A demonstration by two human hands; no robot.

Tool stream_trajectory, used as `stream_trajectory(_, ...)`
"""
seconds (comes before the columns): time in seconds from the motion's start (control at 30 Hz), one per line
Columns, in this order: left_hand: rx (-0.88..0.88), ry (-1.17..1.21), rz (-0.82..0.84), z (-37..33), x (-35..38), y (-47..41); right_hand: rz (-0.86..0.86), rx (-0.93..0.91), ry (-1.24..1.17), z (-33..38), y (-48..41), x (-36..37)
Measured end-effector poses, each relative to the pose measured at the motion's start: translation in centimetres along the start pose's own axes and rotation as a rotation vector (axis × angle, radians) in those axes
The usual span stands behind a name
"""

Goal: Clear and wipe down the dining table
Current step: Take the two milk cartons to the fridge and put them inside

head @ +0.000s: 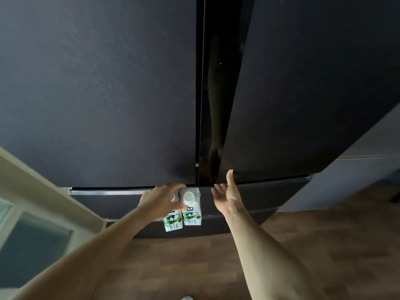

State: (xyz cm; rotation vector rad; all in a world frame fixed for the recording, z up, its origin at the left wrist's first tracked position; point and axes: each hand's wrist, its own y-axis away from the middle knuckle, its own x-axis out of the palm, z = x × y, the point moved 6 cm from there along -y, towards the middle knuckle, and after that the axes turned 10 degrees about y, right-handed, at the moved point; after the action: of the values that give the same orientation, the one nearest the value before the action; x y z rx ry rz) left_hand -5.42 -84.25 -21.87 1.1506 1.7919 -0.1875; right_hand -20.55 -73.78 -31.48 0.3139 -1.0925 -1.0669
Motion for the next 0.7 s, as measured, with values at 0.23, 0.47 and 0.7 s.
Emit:
stream_trajectory(0.23,0.006,0.002,-0.006,-0.3,0.8,1.6,-0.025,-0.022,0.127,-0.2,2.1,-2.6)
stream_trajectory(0.47,0.064,-0.026,-0.006,-3.4,1.9,6.9,-0.113,-0.106,0.404,0.3,10.7,-7.9)
stream_trajectory(0.7,0.147,-0.029,-0.023,-8.0,4.0,14.1,-0.108,-0.739,0.932,3.1,24.8,-9.2)
